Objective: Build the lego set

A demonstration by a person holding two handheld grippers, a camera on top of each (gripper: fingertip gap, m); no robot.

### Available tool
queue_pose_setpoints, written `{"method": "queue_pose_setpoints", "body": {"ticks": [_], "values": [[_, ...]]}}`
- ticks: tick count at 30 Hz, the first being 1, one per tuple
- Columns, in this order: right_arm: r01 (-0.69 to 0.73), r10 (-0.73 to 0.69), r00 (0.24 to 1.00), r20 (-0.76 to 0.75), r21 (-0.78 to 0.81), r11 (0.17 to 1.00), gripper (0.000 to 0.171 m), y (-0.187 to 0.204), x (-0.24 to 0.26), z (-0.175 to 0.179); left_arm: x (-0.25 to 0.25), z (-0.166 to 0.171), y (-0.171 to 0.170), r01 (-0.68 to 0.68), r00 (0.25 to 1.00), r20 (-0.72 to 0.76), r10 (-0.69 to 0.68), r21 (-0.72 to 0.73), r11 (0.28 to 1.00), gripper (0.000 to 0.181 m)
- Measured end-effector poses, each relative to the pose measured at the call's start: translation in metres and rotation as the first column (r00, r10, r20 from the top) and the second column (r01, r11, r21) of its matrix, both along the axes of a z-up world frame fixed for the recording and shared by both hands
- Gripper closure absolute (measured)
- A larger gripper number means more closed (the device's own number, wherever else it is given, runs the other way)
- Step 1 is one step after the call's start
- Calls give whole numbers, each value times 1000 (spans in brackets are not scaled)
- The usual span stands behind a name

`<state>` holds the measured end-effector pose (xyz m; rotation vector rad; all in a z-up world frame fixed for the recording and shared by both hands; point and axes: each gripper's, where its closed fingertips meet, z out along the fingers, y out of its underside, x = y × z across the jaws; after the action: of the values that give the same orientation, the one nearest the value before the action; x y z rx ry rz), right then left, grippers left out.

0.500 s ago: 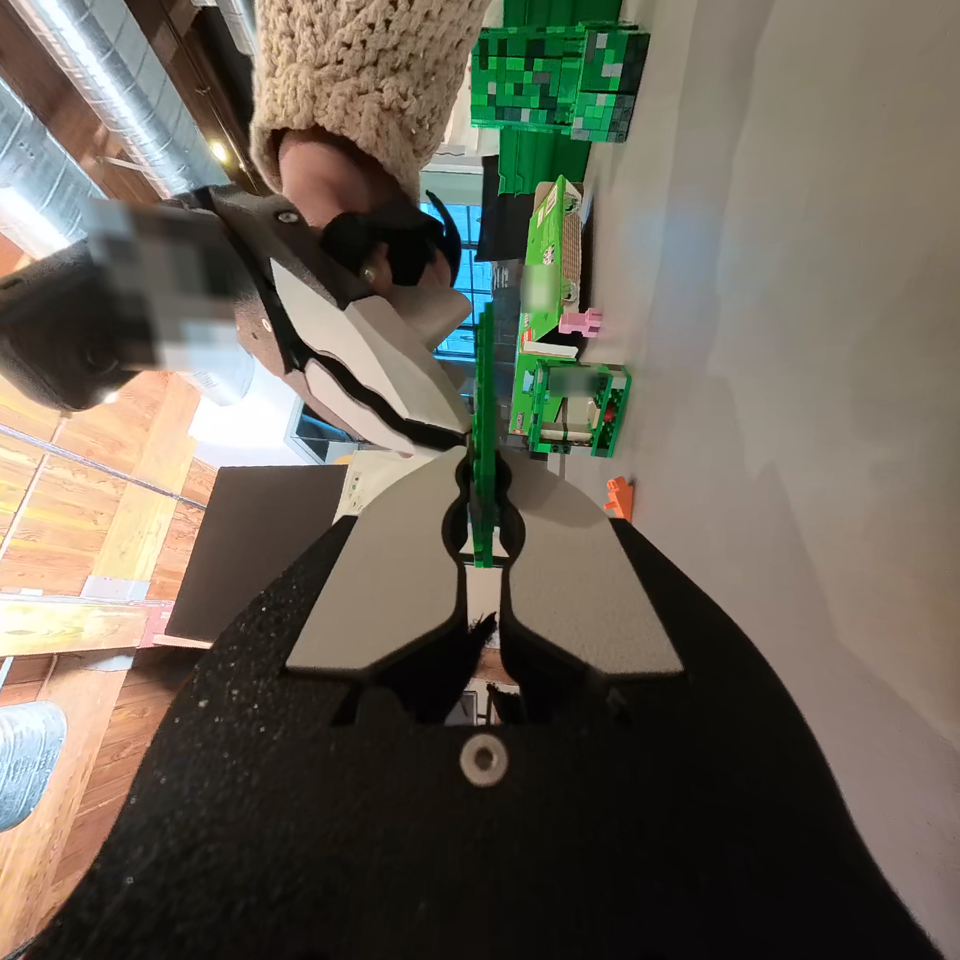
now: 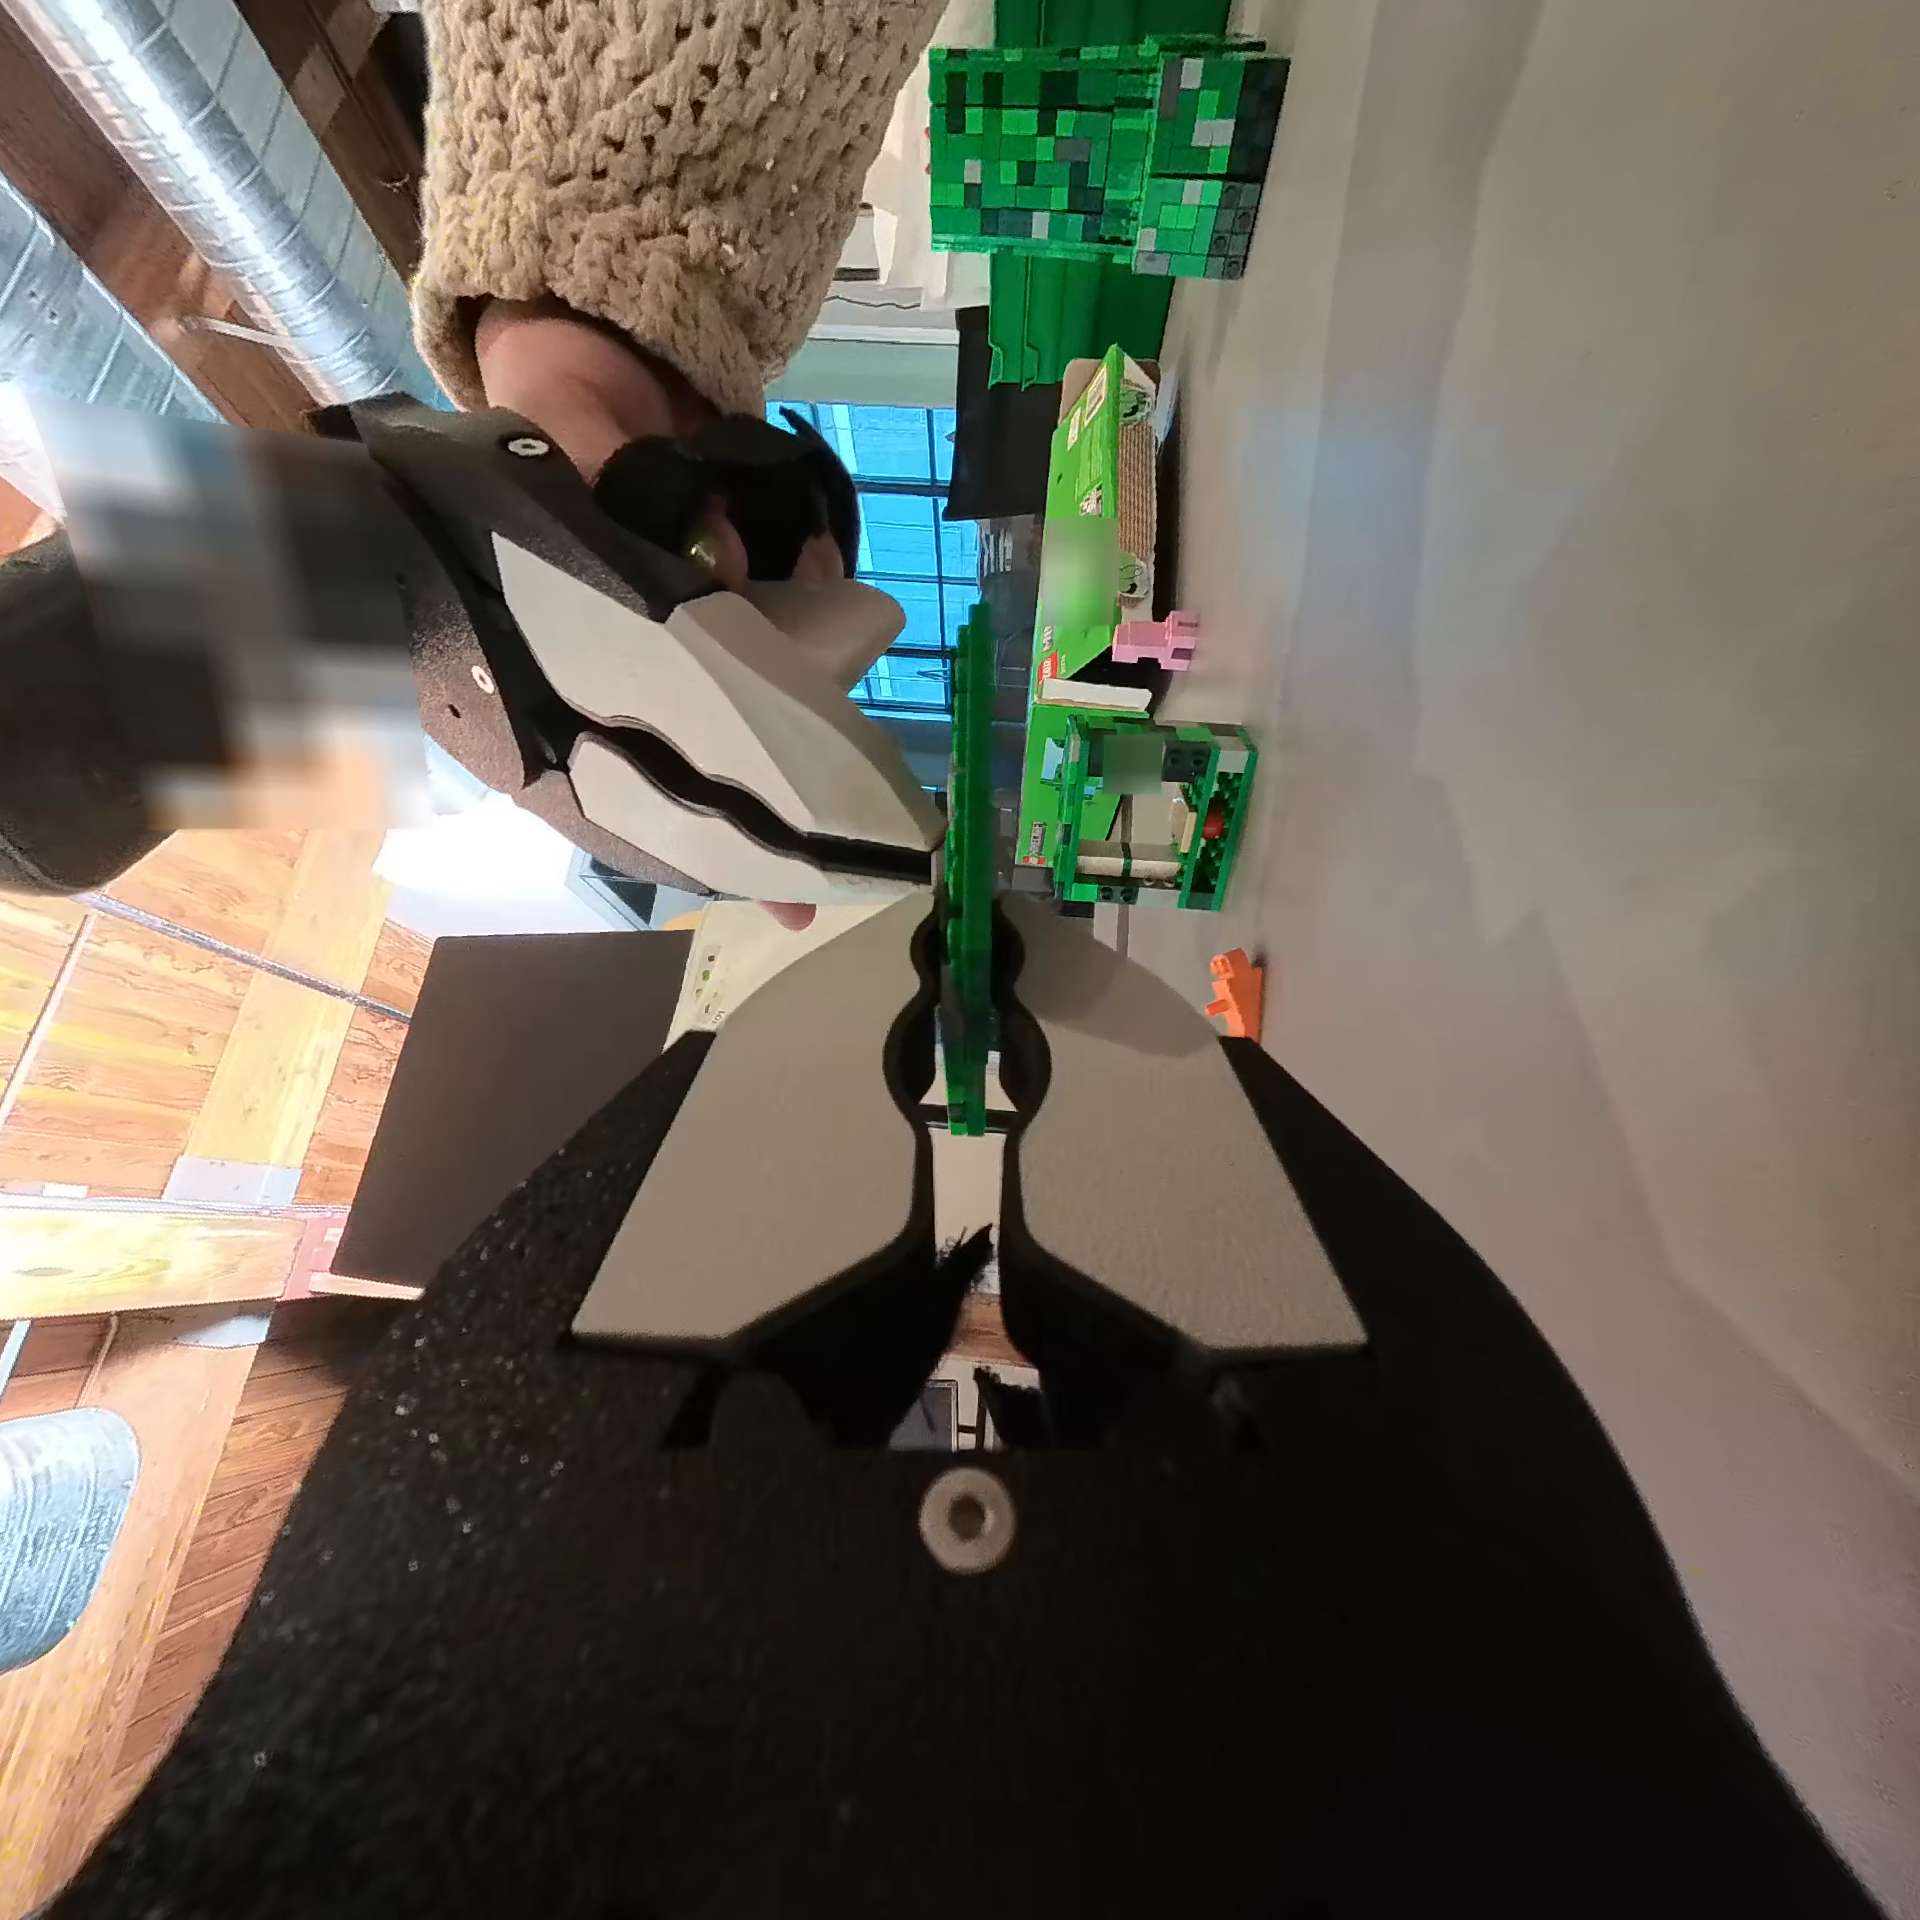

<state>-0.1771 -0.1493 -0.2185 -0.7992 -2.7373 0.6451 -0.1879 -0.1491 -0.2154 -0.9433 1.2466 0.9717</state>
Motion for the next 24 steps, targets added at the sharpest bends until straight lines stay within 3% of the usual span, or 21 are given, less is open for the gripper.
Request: {"method": "queue_pose_setpoints", "body": {"ticks": [17, 24], "values": [[28, -32, 998, -60, -69, 997, 161, 2, -5, 11, -1, 0, 1, -5, 1000, 9, 5, -5, 1000, 175], [-47, 42, 994, -105, -50, 998, 158, -1, 3, 7, 0, 0, 1, 0, 1000, 8, 0, -7, 1000, 175]]}}
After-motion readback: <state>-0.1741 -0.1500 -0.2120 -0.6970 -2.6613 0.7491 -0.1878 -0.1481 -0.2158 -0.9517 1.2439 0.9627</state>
